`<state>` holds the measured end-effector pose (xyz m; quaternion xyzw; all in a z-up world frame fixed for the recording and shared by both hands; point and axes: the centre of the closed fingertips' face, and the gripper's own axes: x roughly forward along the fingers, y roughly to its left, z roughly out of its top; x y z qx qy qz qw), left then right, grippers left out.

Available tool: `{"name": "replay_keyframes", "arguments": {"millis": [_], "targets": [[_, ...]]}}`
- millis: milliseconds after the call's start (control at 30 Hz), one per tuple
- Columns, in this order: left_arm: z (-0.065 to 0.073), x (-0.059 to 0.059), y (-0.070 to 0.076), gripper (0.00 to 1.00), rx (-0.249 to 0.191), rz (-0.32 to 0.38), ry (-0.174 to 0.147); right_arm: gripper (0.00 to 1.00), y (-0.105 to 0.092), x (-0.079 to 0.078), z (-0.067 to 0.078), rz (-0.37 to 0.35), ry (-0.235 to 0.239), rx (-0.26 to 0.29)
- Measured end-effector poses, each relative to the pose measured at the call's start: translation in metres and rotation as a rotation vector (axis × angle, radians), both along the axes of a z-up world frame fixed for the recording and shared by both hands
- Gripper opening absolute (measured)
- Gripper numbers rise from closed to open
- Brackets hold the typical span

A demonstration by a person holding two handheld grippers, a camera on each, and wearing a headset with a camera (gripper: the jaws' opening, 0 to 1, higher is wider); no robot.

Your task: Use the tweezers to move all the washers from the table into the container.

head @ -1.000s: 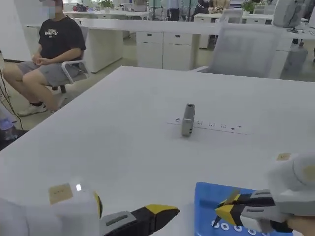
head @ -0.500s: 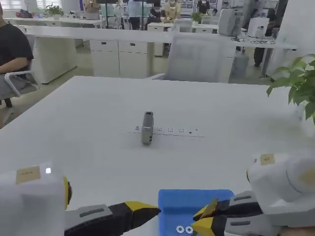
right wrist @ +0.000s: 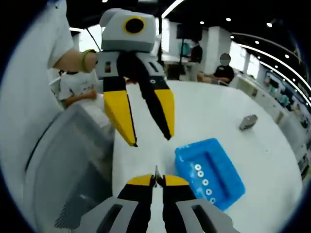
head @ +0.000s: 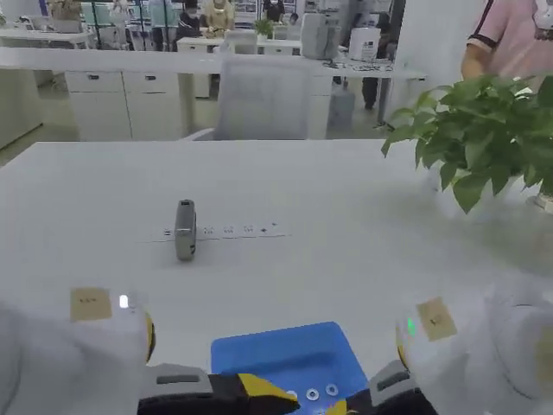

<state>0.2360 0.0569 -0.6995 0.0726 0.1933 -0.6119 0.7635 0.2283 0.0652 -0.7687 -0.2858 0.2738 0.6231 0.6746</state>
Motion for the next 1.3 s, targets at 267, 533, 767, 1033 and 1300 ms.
{"name": "replay_keyframes", "arguments": {"millis": [267, 533, 767, 1033, 1300], "targets": [[-0.010, -0.023, -0.021, 0.03, 0.068, -0.171, -0.087, 0.03, -0.002, -0.022, -0.016, 0.083, -0.016, -0.104], [-0.008, -0.034, -0.027, 0.18, 0.041, -0.207, 0.012, 0.03, -0.015, -0.028, -0.026, 0.066, -0.016, -0.158], [-0.017, -0.044, -0.040, 0.14, 0.099, -0.262, -0.035, 0.03, -0.017, -0.029, -0.024, 0.047, -0.014, -0.157], [-0.025, -0.042, -0.036, 0.00, 0.175, -0.273, -0.105, 0.03, -0.027, -0.031, -0.030, 0.006, 0.009, -0.145], [-0.053, -0.039, -0.026, 0.00, 0.267, -0.267, -0.122, 0.03, -0.033, -0.027, -0.050, -0.034, 0.026, -0.141]]}}
